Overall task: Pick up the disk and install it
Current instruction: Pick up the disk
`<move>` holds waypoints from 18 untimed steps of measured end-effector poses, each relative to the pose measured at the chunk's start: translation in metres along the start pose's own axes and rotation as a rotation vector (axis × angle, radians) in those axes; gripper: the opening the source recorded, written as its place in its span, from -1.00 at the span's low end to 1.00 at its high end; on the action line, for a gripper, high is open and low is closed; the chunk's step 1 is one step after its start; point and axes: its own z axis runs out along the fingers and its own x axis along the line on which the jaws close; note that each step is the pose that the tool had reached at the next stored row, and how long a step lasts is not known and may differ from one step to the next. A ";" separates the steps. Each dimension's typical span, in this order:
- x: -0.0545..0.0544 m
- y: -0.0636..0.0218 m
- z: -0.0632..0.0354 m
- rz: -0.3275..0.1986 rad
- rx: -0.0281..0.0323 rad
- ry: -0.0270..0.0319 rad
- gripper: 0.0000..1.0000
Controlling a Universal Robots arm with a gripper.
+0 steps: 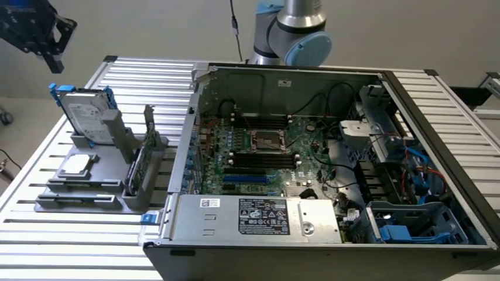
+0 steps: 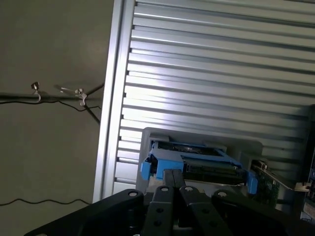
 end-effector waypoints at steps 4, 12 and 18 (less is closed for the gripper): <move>0.000 0.0002 0.0008 -0.051 -0.0027 -0.0012 -0.79; 0.000 0.0001 0.0027 -0.197 -0.0003 -0.0006 -0.79; 0.000 0.0001 0.0037 -0.305 0.0016 -0.0002 -0.79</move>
